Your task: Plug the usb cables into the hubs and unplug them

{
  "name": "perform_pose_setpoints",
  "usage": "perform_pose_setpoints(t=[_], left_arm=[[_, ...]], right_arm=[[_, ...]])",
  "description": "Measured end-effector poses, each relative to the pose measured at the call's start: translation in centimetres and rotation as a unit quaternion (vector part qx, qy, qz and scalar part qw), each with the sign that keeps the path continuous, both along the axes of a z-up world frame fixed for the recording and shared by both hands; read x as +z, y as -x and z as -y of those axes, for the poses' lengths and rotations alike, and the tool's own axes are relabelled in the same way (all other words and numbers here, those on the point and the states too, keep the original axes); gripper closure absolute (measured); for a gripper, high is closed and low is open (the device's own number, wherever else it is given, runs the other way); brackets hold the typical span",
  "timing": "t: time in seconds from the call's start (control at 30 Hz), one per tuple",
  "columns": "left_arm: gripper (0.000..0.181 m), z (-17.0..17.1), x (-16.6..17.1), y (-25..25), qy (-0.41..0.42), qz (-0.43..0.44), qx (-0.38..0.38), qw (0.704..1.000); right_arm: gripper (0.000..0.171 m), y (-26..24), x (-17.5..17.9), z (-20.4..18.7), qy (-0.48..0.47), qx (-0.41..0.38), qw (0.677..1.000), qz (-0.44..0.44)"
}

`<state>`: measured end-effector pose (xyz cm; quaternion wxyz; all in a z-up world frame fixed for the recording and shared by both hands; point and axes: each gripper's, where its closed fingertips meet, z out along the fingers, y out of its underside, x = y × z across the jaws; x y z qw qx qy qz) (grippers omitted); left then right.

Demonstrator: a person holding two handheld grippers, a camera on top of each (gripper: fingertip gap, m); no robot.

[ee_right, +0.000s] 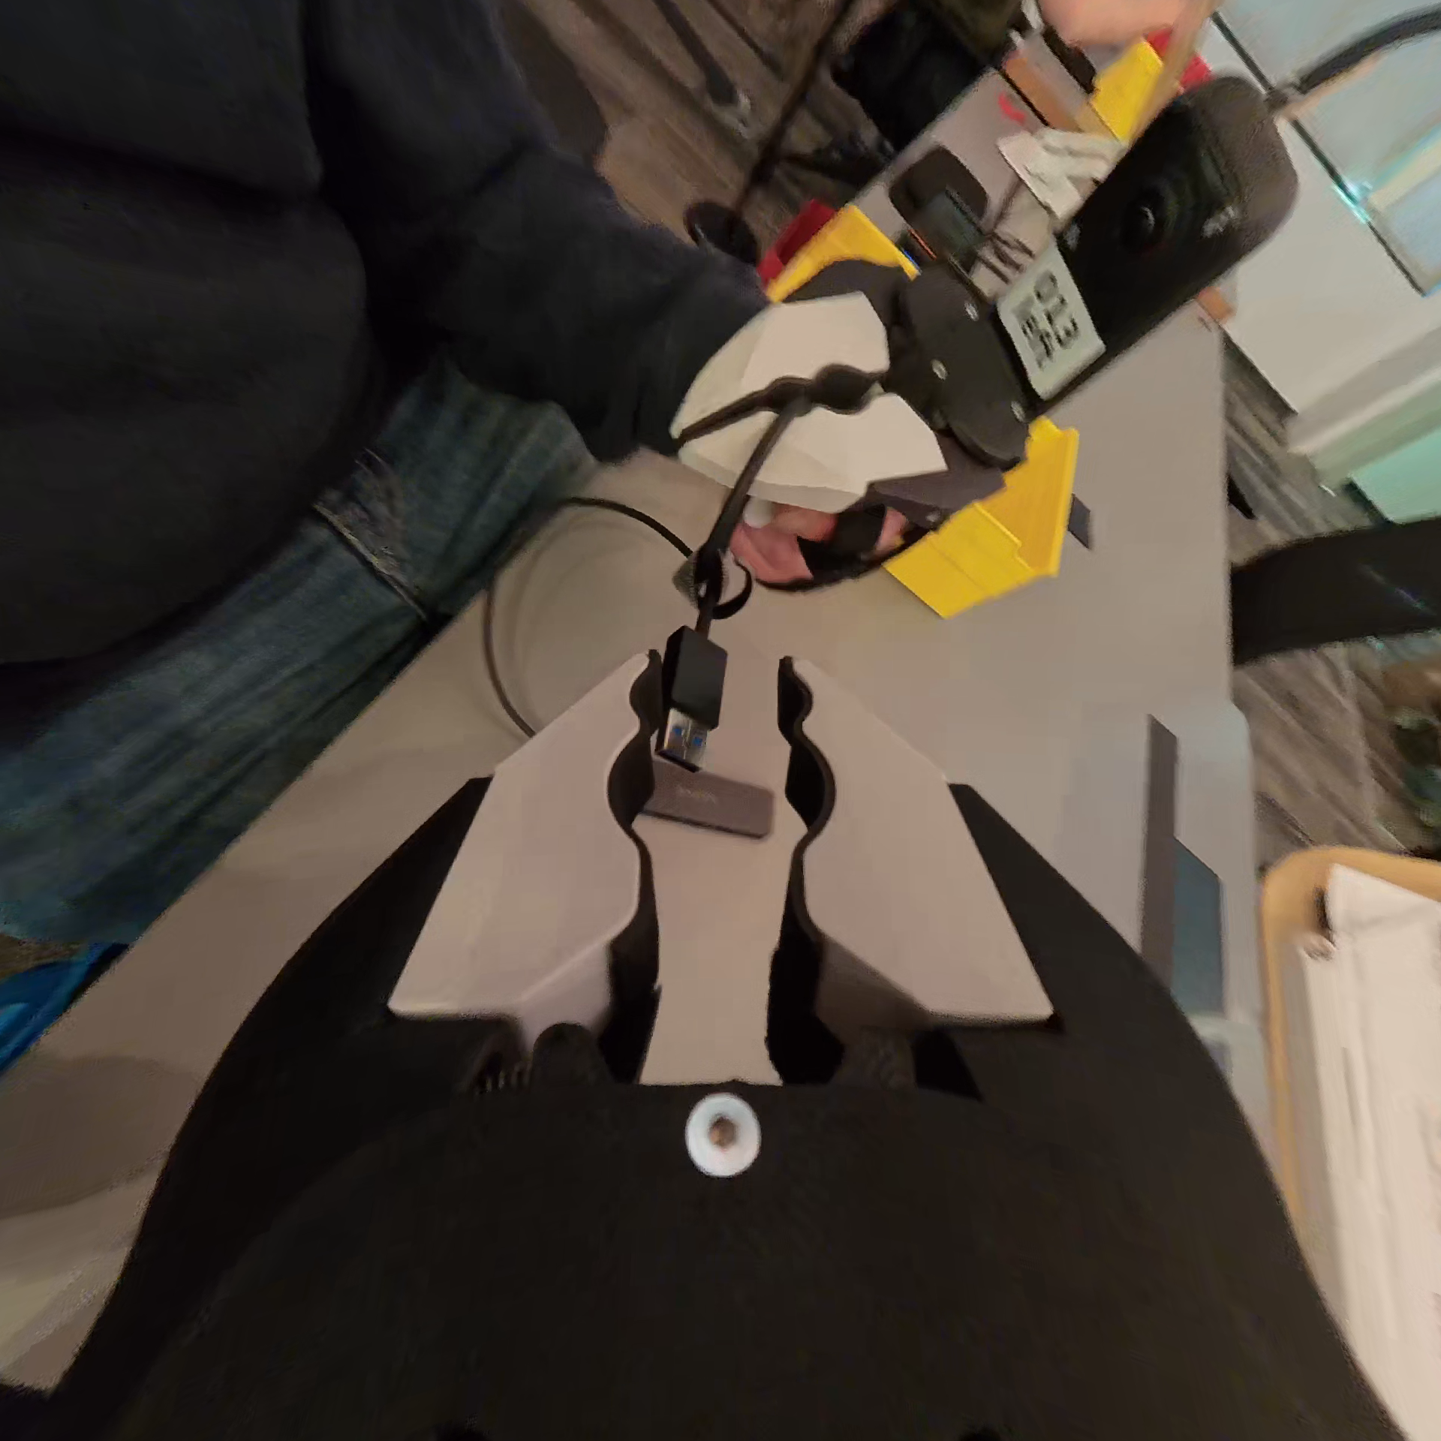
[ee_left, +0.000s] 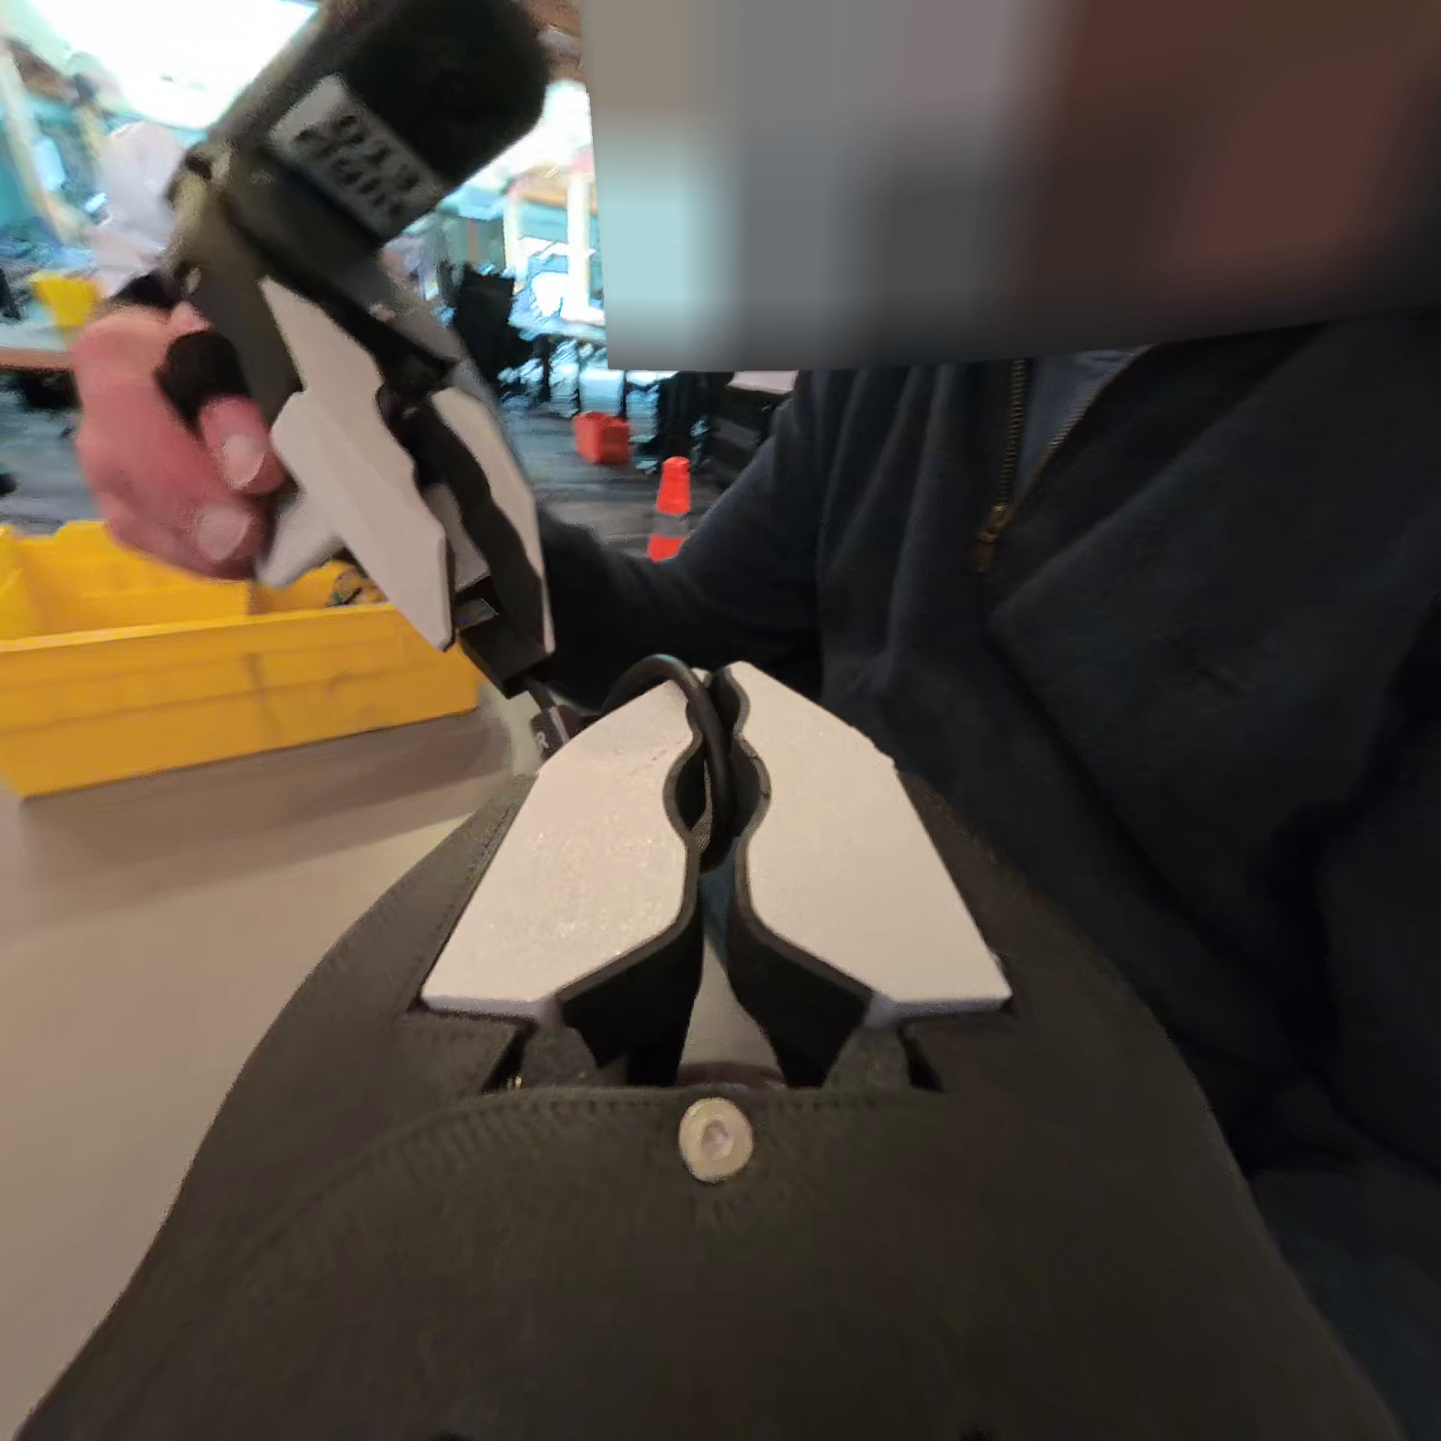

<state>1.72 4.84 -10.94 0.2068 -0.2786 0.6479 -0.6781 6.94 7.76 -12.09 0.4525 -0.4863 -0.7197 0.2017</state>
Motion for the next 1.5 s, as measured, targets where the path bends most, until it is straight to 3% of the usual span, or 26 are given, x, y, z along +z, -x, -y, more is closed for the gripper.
perform_pose_setpoints(t=[0.07,0.17,0.4,0.7,1.13,1.5], left_arm=[[0.181,0.6,1.3,1.2,0.019,0.04,-0.035,0.998],[0.181,0.7,1.5,1.8,0.015,0.043,-0.045,0.998],[0.181,0.6,1.3,1.4,0.046,0.045,-0.06,0.996],[0.181,-0.8,1.6,0.8,0.076,0.06,-0.028,0.995],[0.181,-2.7,1.8,-0.4,0.104,0.071,0.027,0.992],[0.181,-3.3,2.3,-0.5,0.042,0.081,0.099,0.991]], right_arm=[[0.147,0.2,1.2,1.9,0.042,0.059,0.996,-0.044],[0.149,-0.4,2.5,0.7,0.052,0.054,0.991,-0.11],[0.141,4.6,0.7,1.6,-0.06,0.059,0.996,-0.026],[0.149,5.0,0.4,2.0,-0.139,0.029,0.989,0.033],[0.163,5.0,-0.1,1.5,-0.157,-0.008,0.987,0.036],[0.169,2.8,-0.1,-1.9,-0.101,-0.113,0.988,-0.008]])
